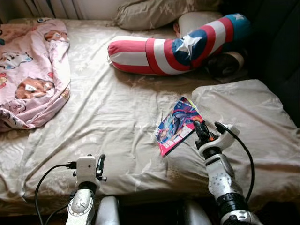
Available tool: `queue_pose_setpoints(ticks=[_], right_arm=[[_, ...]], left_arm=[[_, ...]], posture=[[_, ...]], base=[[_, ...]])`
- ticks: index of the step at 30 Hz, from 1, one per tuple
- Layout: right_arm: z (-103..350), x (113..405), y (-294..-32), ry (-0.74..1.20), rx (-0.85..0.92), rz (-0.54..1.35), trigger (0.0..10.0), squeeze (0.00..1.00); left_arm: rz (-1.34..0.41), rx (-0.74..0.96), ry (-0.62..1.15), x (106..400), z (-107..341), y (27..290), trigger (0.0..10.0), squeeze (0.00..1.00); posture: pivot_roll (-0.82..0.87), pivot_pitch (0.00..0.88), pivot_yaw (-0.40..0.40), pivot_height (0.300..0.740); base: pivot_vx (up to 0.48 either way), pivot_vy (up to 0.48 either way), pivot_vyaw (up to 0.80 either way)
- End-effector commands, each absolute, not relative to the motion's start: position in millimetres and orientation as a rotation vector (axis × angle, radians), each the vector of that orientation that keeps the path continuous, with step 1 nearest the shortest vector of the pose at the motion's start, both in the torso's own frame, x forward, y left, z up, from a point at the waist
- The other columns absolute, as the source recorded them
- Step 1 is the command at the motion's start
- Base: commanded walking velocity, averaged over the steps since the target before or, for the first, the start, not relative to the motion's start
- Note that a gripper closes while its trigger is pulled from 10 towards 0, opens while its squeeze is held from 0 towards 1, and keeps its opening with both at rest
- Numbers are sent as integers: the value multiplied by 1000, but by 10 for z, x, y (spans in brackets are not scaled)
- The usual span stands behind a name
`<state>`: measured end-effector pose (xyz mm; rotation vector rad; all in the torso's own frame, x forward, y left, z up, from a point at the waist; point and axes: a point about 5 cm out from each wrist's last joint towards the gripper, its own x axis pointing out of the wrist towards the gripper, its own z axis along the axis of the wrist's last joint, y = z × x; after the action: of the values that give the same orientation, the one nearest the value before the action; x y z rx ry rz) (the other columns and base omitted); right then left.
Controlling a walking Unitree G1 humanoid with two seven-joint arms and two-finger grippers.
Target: Clean up the room
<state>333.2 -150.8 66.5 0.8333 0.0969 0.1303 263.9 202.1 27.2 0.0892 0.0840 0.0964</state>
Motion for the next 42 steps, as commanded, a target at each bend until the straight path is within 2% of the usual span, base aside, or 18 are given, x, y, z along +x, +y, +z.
queue_pose_setpoints(ticks=[1, 14, 18, 24, 27, 38, 40, 42], right_arm=[[766, 3432, -1525, 53, 939, 180, 10000, 0], [984, 3664, -1488, 7, 1170, 220, 10000, 0], [732, 3563, -1564, 109, 1150, 54, 10000, 0], [120, 3134, -1776, 347, 1065, -280, 10000, 0], [-18, 2994, -1866, 385, 1043, -366, 10000, 0], [-59, 2922, -2041, 360, 1064, -480, 10000, 0], [-41, 2934, -2056, 323, 1118, -501, 10000, 0], [-2, 2953, -2113, 217, 1272, -568, 10000, 0]], left_arm=[[89, 91, 109, 2583, 237, 2059, 10000, 0], [68, 138, 88, 2407, 348, 2199, 10000, 0], [45, 157, 95, 2329, 382, 2196, 10000, 0], [7, 178, 128, 2085, 396, 2187, 10000, 0], [3, 185, 143, 1968, 428, 2212, 10000, 0], [-16, 193, 197, 1859, 422, 2214, 10000, 0], [-20, 194, 199, 1849, 438, 2205, 10000, 0], [-23, 199, 206, 1829, 455, 2200, 10000, 0]], posture=[[147, 194, -36, 639], [229, 259, 28, 639], [271, 300, 50, 639], [327, 357, 85, 639], [333, 382, 99, 639], [314, 412, 110, 639], [325, 414, 114, 639], [334, 414, 120, 639]], base=[[0, 0, 0], [0, 0, 0], [0, 0, 0], [0, 0, 0], [0, 0, 0], [0, 0, 0], [0, 0, 0], [0, 0, 0]])
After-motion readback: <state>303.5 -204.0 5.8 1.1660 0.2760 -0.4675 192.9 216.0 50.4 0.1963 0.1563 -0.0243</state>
